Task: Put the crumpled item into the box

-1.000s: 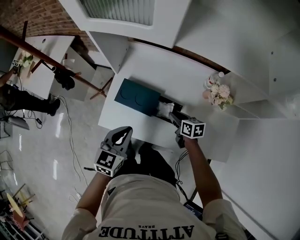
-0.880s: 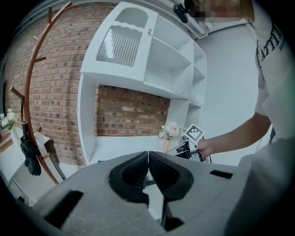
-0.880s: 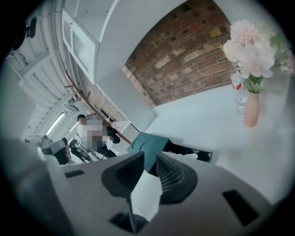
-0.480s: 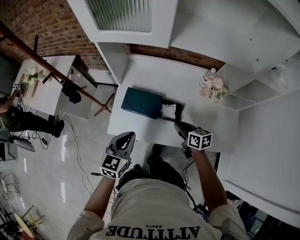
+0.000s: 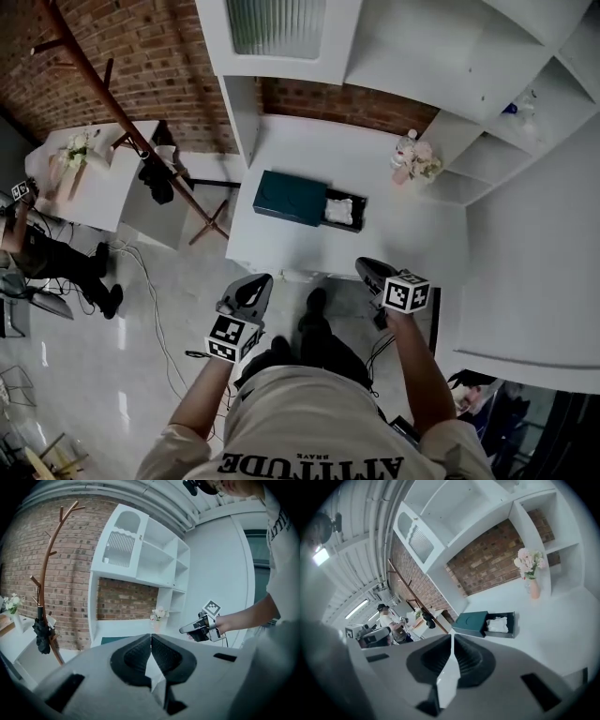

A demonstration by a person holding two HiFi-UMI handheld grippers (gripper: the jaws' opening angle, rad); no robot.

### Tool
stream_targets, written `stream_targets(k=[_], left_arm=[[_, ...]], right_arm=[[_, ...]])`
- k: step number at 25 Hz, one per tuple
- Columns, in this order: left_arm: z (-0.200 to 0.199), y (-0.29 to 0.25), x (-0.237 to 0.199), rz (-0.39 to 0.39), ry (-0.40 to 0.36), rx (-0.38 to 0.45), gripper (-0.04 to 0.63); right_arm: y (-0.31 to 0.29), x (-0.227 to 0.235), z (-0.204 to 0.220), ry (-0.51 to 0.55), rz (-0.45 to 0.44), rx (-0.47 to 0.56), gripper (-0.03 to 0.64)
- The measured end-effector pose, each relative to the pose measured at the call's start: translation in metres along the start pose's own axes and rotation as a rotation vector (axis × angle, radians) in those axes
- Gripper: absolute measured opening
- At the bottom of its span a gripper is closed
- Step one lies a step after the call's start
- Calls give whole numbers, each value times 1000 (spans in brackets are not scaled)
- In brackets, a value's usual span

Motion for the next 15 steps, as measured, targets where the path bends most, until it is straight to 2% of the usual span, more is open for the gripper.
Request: stream_targets(k=[8, 15], left_arm=[[9, 53, 22, 31, 10, 16, 27], [3, 63, 44, 80, 11, 34, 26]], right_arm=[[64, -47, 50, 20, 44, 80, 40], [110, -66, 71, 85, 101, 136, 40]])
Point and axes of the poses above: the fingertips, and each gripper's own axes: y backward along the fingers, x to its right, z out of its underside, the point moved 8 cm from there along y, backward along the fingers, and after that the axes turned 10 degrees about -y, right-handed, at the moved point
